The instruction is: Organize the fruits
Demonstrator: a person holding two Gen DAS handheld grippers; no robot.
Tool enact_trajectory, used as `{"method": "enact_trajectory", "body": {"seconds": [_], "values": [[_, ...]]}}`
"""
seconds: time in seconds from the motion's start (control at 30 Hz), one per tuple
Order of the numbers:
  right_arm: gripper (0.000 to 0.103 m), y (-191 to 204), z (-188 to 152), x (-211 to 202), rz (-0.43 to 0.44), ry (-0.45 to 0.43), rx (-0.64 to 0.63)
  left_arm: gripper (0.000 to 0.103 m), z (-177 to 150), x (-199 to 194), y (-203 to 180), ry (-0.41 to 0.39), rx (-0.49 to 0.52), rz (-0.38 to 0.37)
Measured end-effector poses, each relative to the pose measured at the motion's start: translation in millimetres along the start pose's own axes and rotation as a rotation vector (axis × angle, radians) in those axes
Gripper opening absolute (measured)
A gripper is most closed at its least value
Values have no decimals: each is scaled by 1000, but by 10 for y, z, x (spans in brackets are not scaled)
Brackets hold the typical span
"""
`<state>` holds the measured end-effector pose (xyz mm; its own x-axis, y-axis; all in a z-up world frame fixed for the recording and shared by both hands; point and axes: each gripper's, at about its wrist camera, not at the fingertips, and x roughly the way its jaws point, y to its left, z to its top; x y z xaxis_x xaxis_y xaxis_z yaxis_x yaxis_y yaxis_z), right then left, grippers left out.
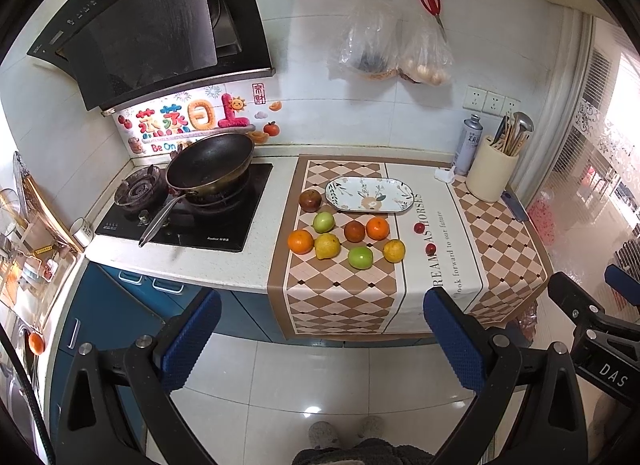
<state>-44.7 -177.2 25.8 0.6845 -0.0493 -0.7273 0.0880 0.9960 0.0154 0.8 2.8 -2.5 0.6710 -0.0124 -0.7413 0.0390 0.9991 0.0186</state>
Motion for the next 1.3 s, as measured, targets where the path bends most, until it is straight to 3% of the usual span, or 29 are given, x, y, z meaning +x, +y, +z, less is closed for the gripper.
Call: {"method": "enact_trajectory", "body": {"seconds": [1.3], "values": [[103, 57, -7, -33, 3, -1, 3, 103, 84, -72, 8, -7, -2, -2]]}}
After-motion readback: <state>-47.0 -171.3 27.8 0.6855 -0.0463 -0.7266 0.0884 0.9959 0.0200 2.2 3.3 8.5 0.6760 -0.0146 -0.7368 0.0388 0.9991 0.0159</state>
